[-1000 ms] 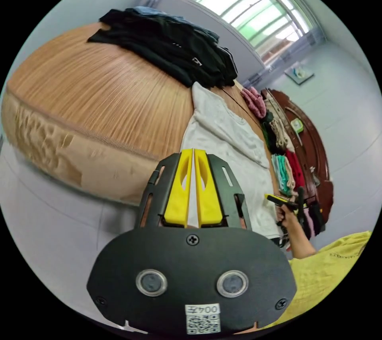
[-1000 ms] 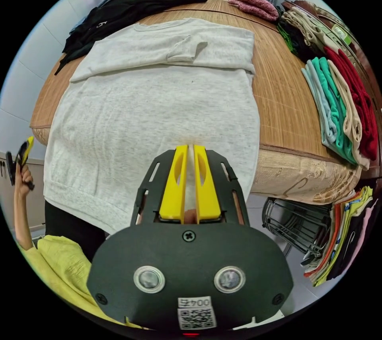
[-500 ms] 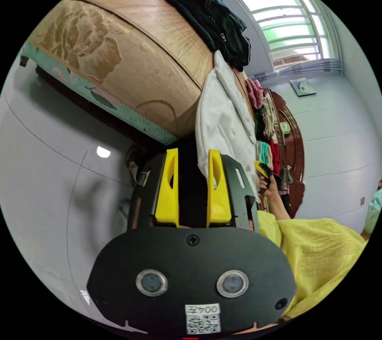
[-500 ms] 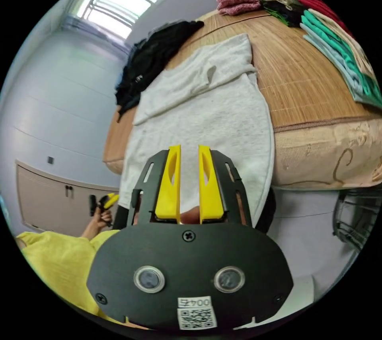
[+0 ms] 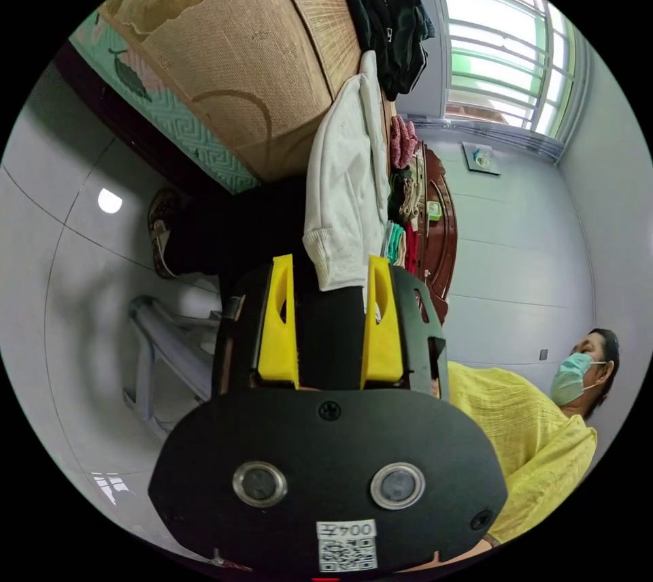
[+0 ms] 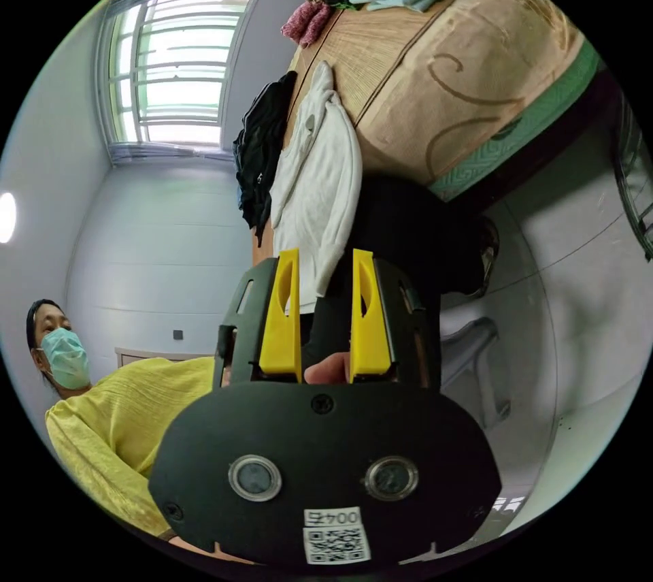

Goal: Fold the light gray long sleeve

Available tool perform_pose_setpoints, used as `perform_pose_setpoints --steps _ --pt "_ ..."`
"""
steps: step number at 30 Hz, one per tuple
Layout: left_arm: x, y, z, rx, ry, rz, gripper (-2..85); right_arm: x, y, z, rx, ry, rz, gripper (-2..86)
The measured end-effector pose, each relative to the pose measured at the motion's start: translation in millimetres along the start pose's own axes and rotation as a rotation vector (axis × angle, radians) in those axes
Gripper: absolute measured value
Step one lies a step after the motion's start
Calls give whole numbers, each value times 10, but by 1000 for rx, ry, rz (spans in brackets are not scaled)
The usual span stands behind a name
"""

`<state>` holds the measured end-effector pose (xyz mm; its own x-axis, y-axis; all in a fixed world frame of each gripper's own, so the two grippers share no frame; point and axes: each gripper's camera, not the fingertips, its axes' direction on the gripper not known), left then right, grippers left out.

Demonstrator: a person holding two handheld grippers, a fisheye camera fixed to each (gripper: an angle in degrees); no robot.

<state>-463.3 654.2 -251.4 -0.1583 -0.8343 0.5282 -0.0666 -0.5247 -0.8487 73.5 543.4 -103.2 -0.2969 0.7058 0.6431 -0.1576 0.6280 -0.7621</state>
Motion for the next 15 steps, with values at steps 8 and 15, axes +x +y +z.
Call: perform_pose_setpoints --steps 8,15 --pt "-69 67 -15 4 31 -15 145 -312 110 1 -53 113 -71 125" --pt "-131 111 -34 33 60 -43 149 -430 263 -31 -61 150 -68 124"
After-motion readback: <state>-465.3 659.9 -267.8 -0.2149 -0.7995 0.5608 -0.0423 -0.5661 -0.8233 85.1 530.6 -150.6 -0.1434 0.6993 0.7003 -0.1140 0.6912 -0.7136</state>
